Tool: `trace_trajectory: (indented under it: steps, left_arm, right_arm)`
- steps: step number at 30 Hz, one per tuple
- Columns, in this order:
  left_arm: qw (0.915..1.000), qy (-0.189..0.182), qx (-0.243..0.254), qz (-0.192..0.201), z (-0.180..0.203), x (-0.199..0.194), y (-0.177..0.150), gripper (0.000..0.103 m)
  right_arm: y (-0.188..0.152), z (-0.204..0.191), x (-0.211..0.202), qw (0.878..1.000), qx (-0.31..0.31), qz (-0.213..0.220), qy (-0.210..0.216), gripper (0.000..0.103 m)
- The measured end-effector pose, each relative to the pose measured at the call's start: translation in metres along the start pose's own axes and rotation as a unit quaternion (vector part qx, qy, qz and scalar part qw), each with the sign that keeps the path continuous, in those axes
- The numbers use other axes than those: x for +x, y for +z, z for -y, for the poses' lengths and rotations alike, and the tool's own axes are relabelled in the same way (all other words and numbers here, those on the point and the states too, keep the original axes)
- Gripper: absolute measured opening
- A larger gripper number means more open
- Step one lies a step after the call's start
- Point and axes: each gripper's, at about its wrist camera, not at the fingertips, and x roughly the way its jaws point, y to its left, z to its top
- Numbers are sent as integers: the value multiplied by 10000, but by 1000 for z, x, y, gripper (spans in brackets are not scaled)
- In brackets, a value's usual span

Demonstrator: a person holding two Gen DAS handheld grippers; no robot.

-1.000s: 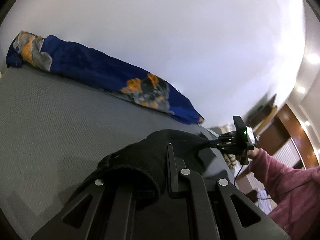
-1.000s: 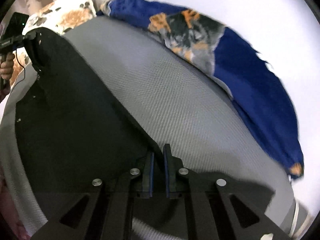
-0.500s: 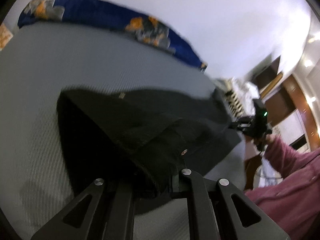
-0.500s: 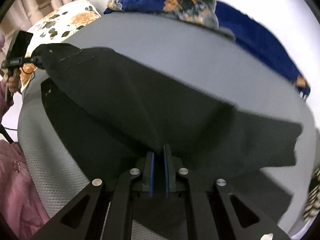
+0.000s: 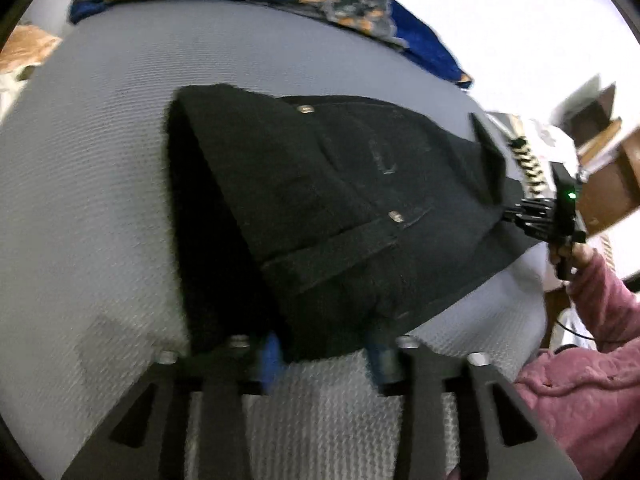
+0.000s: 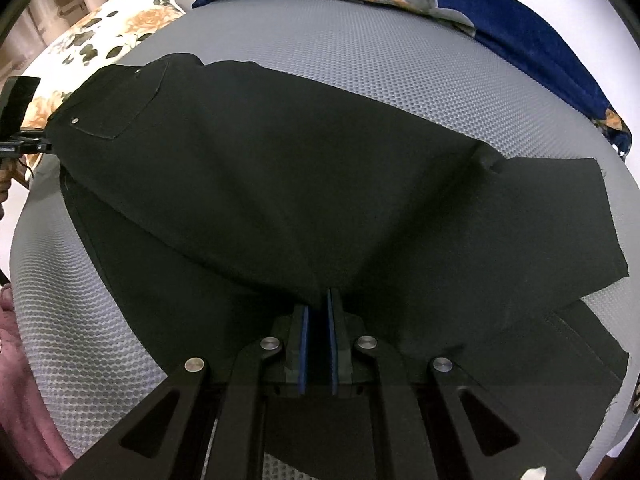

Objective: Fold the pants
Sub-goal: 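Lift the waistband with both grippers and fold it over toward the leg hems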

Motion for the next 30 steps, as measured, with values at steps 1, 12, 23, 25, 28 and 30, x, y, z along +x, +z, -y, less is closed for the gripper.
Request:
trace_trajectory:
  steps: [1,12,23,25,28,30]
  left_arm:
    - [9998,154,-83,18,1,-4,2,67]
    - [9740,-745,-2041,635,-5,-27,-32,62]
    - [9567,-694,-2727,748,-13,-2,-2,19]
    - [9697,-509,-2224,876,-1,-18,12,18]
    - [9798,-453,-1722,909,5,-34,25,18]
    - [9864,-334,-1404,789,6,-33,29,18]
  right_arm:
    - [-1,0,1,10000,-19,13,-22,7]
    - [-7,3,0,9998,19,173,31,7]
    - [-7,-7,-12,9991,-44,329,-272,6]
    - [-6,-10,-24,9987,3,409,-311,6]
    - [-7,-17,-49,9980,-15,503,-384,6]
    - [-9,-22,-60,9979,-12,536,-366,6]
